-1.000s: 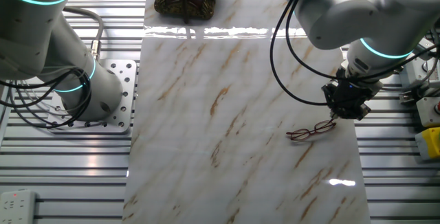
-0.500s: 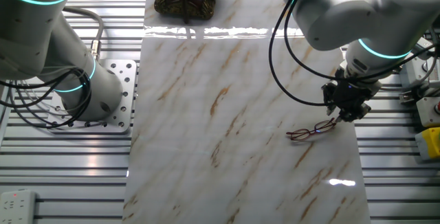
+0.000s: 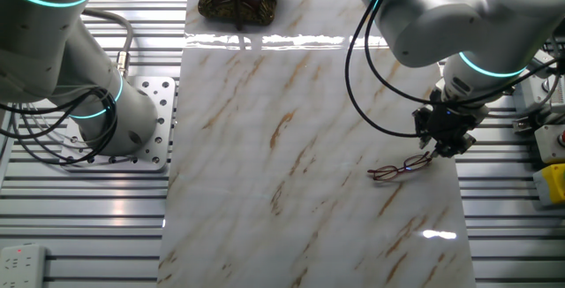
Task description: Unfold the leg of the glasses (with one hand)
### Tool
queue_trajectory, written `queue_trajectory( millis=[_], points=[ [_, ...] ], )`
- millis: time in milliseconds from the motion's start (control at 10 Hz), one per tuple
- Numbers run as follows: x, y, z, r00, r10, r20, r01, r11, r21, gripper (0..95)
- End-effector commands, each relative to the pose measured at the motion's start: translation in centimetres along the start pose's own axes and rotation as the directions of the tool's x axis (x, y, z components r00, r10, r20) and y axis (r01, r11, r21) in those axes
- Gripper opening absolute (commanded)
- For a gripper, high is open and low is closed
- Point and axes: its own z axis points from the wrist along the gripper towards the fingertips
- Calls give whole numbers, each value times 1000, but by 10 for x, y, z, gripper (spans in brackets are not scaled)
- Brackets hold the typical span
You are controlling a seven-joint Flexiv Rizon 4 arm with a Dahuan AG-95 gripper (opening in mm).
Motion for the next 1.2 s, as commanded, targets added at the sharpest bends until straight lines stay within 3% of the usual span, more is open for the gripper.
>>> queue_trajectory(
  millis=[100, 200, 300, 800, 900, 1200],
  points=[
    [0, 0, 0, 1000, -1, 4, 1, 1000, 1, 190],
    [-1, 1, 1, 1000, 1, 6, -1, 1000, 1, 190],
    [-1, 1, 1, 1000, 0, 6, 0, 1000, 1, 0],
    [-2, 1, 1, 1000, -3, 8, 3, 1000, 2, 0],
    [-3, 0, 0, 1000, -2, 8, 2, 1000, 2, 190],
    [-6, -1, 0, 1000, -10, 10, 10, 1000, 2, 190]
  ],
)
